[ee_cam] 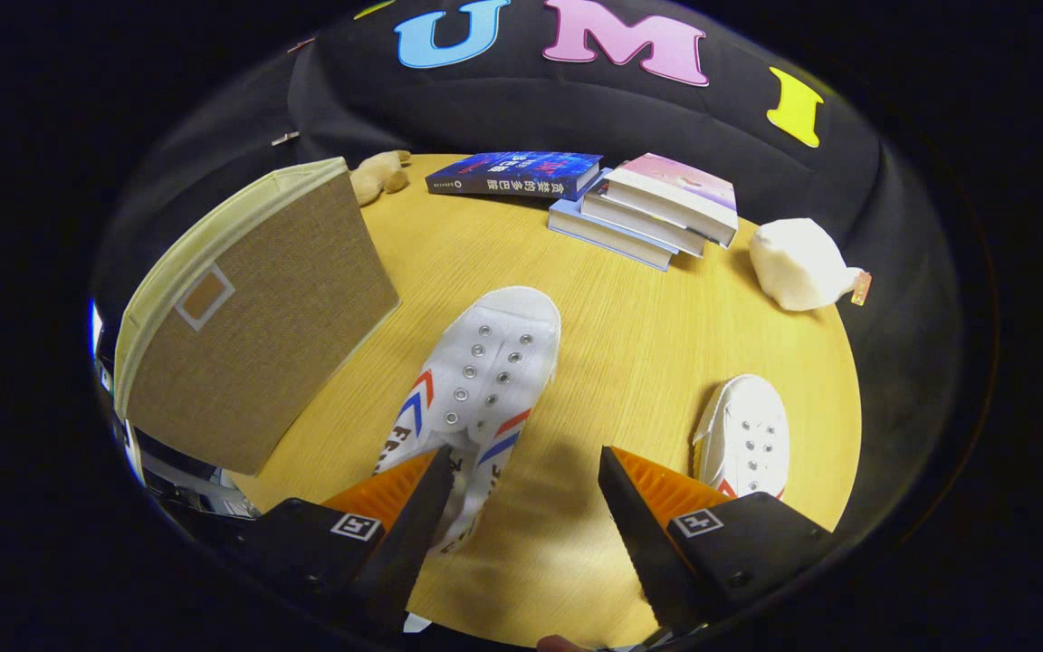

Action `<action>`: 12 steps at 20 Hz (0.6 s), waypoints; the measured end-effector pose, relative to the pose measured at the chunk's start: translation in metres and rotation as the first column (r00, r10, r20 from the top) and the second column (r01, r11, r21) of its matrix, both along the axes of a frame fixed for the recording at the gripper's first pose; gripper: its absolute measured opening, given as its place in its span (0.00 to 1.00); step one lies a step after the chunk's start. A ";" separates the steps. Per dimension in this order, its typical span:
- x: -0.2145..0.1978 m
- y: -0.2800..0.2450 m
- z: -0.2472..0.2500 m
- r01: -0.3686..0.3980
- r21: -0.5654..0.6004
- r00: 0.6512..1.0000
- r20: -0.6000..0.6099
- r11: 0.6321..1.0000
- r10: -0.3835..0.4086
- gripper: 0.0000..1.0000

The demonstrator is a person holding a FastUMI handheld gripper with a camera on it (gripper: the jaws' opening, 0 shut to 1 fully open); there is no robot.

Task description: Open the storage box then place both shoes into the box .Put the left shoe in first, then the right shoe, with the right side of both shoes facing outward in a uniform manner.

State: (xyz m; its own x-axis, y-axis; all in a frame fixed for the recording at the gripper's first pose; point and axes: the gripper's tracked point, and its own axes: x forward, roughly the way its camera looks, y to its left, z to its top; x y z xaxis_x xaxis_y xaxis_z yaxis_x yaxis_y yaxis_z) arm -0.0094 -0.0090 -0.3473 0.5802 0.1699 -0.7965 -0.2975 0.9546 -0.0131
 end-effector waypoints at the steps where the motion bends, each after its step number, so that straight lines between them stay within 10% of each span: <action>1: 0.003 0.002 -0.006 -0.001 0.012 1.000 -0.015 1.000 0.001 1.00; 5: 0.007 0.011 -0.018 0.006 0.071 0.996 -0.089 0.997 0.001 0.96; 12: 0.001 0.026 -0.023 0.140 0.203 0.971 -0.221 0.969 -0.094 0.32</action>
